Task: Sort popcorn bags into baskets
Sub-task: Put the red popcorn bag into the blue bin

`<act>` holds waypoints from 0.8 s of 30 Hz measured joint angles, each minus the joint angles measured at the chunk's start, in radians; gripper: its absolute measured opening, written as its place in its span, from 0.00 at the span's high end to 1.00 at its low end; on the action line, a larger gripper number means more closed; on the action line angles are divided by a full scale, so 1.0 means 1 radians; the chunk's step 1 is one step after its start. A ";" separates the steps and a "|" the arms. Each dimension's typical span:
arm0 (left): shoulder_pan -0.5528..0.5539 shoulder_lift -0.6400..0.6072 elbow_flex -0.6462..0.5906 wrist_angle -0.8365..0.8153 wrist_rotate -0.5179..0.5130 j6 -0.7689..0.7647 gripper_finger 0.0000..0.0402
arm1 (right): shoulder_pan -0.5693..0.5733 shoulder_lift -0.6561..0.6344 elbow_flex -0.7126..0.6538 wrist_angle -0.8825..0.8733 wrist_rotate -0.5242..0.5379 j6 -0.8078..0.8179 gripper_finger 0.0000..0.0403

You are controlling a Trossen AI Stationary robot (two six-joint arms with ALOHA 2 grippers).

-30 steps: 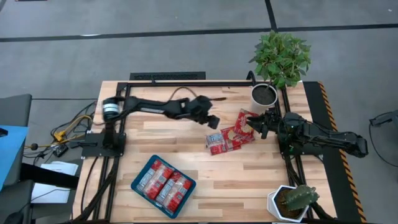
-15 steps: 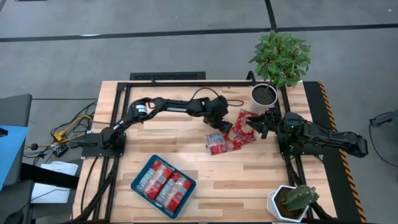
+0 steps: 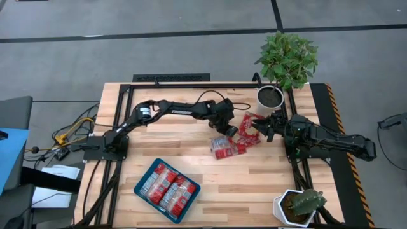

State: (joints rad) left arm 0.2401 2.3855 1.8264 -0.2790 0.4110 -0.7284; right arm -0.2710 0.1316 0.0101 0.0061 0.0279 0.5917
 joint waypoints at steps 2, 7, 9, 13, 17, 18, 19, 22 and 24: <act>0.000 -0.008 0.000 -0.006 0.004 -0.017 0.99 | 0.000 0.000 0.000 0.000 0.000 -0.002 0.50; -0.004 -0.045 0.035 -0.060 0.024 -0.026 1.00 | 0.000 0.000 0.000 0.000 0.000 -0.001 0.50; -0.010 -0.060 0.067 -0.106 0.027 -0.023 1.00 | 0.000 0.001 0.000 0.000 0.000 -0.001 0.51; -0.026 -0.094 0.125 -0.231 0.037 0.009 1.00 | 0.000 0.005 0.000 0.000 -0.001 0.000 0.50; -0.052 -0.157 0.172 -0.402 0.028 0.042 1.00 | 0.000 0.016 0.000 0.000 -0.001 0.002 0.50; -0.061 -0.175 0.173 -0.436 0.018 0.042 1.00 | 0.000 0.020 0.000 0.000 -0.001 0.002 0.51; -0.072 -0.196 0.173 -0.462 0.002 0.037 1.00 | 0.000 0.021 0.000 -0.001 -0.001 0.002 0.51; -0.112 -0.262 0.173 -0.536 -0.065 0.006 1.00 | 0.000 0.021 0.000 -0.001 -0.001 0.001 0.51; -0.145 -0.313 0.173 -0.569 -0.118 -0.033 1.00 | 0.000 0.021 0.000 0.000 -0.001 0.001 0.52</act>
State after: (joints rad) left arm 0.0950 2.0727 1.9991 -0.8476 0.2933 -0.7614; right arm -0.2710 0.1522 0.0101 0.0063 0.0265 0.5930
